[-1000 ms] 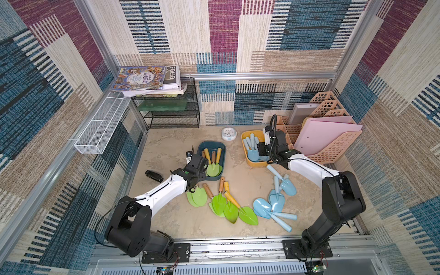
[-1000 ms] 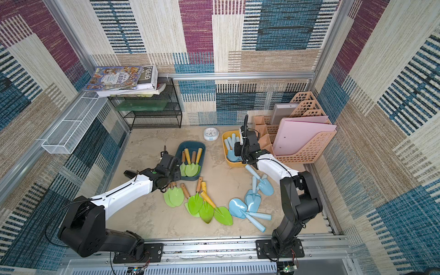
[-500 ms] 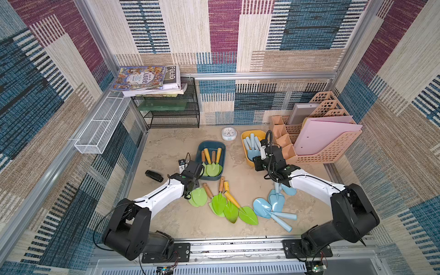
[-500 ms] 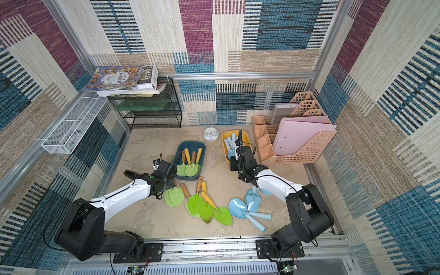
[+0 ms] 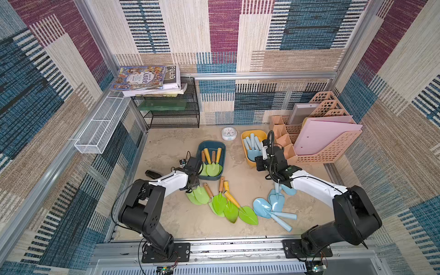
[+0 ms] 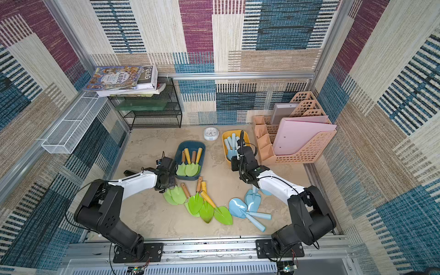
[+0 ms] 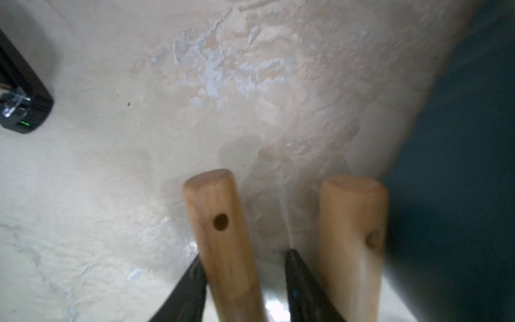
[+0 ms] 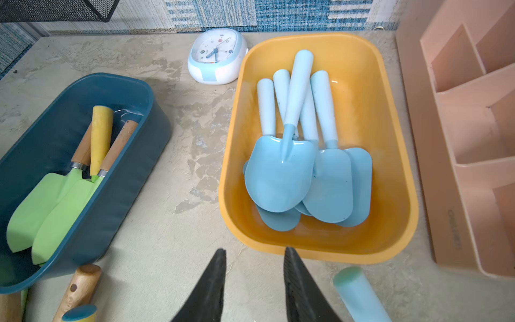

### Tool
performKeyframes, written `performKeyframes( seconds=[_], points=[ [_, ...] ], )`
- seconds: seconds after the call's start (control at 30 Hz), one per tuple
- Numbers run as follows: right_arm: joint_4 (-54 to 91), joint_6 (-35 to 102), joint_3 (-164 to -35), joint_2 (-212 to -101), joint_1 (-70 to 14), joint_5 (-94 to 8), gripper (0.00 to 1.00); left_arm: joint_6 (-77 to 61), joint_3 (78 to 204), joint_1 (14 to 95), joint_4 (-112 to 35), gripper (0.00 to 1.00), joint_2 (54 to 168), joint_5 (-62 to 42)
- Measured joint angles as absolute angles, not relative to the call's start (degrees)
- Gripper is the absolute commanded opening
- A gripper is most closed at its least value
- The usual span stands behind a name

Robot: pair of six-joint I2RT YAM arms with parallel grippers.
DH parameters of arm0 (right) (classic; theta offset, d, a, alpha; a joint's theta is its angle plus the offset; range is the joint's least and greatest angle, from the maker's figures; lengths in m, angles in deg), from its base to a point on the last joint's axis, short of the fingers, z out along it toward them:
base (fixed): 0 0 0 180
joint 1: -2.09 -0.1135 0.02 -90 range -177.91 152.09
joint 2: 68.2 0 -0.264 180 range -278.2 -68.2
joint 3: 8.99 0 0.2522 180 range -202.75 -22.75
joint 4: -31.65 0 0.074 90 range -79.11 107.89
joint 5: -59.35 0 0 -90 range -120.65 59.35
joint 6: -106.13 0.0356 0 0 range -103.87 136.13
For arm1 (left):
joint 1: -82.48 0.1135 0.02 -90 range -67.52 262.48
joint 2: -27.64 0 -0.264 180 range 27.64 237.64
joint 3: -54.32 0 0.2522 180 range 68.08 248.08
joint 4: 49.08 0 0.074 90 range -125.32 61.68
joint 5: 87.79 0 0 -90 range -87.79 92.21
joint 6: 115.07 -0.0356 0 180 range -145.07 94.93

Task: Sort the small shovels by color and place them into the storage box
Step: Pick up the shovel from the center of the board.

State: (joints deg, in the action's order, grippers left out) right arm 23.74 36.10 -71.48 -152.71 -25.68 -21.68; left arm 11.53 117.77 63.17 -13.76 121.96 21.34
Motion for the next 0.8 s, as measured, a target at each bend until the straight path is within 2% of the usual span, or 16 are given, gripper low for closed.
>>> performKeyframes(
  seconds=[0.1, 0.2, 0.57, 0.8],
  points=[
    [23.74, 36.1, -71.35, -152.64, -25.57, -21.68, 0.37, 10.35, 118.82, 63.15, -12.97, 0.12, 122.68, 20.93],
    [23.74, 36.1, -71.15, -152.62, -25.35, -21.7, 0.37, 10.29, 119.58, 63.15, -11.59, 0.0, 122.84, 21.25],
    [23.78, 36.1, -70.63, -152.62, -24.96, -21.92, 0.36, 10.27, 122.45, 63.09, -4.97, 0.0, 115.21, 29.43],
    [24.15, 36.12, -70.5, -152.97, -24.7, -22.01, 0.36, 7.25, 134.82, 62.08, -4.86, 0.0, 115.38, 28.14]
  ],
)
